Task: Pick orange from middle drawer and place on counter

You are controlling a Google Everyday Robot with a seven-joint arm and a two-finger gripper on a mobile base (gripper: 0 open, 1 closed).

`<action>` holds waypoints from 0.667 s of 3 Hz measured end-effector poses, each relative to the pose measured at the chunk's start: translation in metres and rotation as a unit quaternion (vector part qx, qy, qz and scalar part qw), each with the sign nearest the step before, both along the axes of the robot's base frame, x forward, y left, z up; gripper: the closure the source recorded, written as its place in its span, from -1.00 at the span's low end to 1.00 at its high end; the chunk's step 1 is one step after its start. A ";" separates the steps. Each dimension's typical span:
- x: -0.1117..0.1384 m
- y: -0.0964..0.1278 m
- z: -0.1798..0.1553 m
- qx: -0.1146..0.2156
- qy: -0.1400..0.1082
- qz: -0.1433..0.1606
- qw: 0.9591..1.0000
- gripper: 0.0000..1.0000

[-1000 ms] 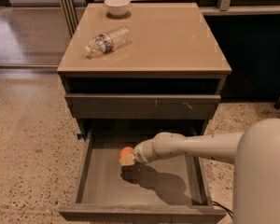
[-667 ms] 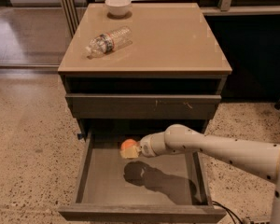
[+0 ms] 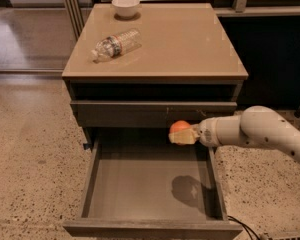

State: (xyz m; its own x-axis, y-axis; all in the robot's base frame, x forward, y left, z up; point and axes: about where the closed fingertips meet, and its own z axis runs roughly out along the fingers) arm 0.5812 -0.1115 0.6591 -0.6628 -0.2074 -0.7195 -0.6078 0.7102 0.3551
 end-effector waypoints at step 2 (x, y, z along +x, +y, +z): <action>0.010 -0.045 0.068 -0.003 -0.016 -0.003 1.000 1.00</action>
Offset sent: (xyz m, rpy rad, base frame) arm 0.0070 -0.0371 0.0501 -0.0068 -0.0251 -0.0151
